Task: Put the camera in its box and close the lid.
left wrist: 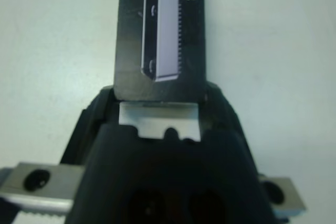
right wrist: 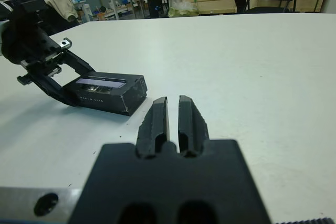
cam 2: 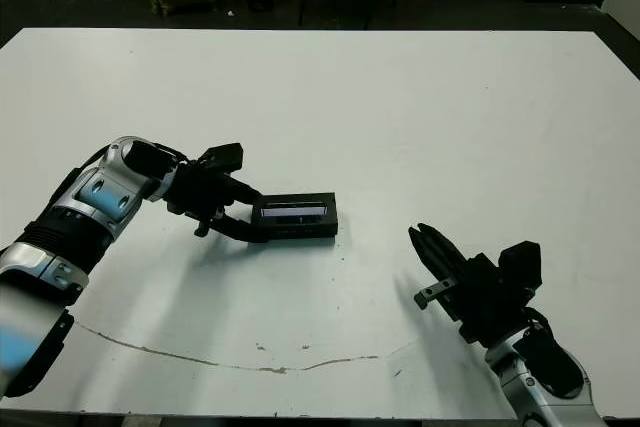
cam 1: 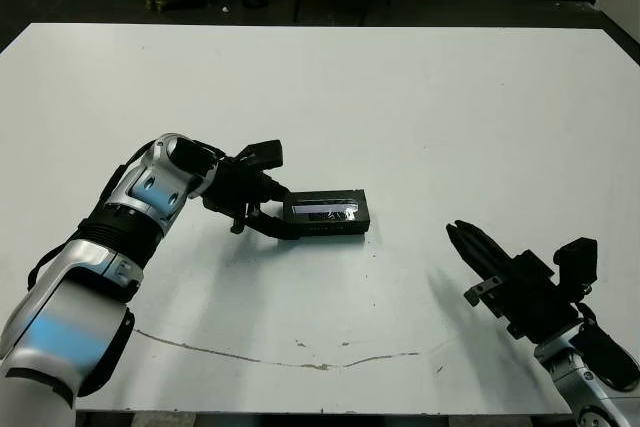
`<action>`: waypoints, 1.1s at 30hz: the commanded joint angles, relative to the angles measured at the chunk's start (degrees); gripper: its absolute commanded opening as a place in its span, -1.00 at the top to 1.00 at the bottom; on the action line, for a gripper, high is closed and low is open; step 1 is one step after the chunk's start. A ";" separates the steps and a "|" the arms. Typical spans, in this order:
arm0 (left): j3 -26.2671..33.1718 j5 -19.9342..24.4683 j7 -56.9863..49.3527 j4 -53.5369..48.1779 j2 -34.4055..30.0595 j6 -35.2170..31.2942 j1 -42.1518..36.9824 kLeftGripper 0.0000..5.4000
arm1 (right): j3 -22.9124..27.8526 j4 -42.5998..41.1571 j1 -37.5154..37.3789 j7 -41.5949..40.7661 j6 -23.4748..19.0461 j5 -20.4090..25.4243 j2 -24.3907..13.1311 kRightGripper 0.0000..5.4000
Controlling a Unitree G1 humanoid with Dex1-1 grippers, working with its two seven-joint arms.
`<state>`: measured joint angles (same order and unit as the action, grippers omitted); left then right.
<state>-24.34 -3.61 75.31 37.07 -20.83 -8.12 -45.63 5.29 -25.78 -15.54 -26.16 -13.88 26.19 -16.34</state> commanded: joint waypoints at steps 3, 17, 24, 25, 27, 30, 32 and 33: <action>-3.34 -5.40 -2.59 -1.30 -2.35 2.79 2.37 -0.16 | -0.03 0.17 -1.05 -0.18 0.20 0.23 0.45 1.00; -5.40 -8.78 -5.00 3.57 -4.70 12.48 3.71 -1.00 | 0.01 -1.05 -1.36 0.50 -0.90 0.58 0.08 1.00; -2.67 -6.85 -3.55 9.00 -9.27 18.57 6.27 -1.00 | 0.12 0.32 -1.40 -1.11 1.88 0.10 0.26 1.00; -1.97 -6.24 -3.08 10.08 -10.24 18.82 6.69 -1.00 | 0.19 0.08 -1.55 -0.98 1.60 0.21 0.15 1.00; -0.93 -5.61 -2.51 11.62 -12.03 19.25 7.43 -1.00 | 0.47 -0.28 -1.76 -0.85 0.82 1.04 0.12 1.00; 0.90 -4.72 -1.84 13.25 -15.89 19.83 9.13 -1.00 | 0.78 -2.41 -2.32 1.12 -2.15 1.27 -0.40 1.00; 2.11 -4.21 -1.72 13.72 -18.47 20.88 9.98 -1.00 | 1.03 -2.83 -2.33 1.02 -3.18 2.58 -0.38 1.00; 2.37 -4.46 -1.72 13.31 -19.92 20.99 10.14 -1.00 | 1.05 -2.91 -2.30 0.98 -3.40 2.87 -0.40 1.00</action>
<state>-20.05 -4.12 72.60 47.91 -38.47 13.45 -40.47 5.75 -28.56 -17.22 -25.51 -15.66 28.67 -15.90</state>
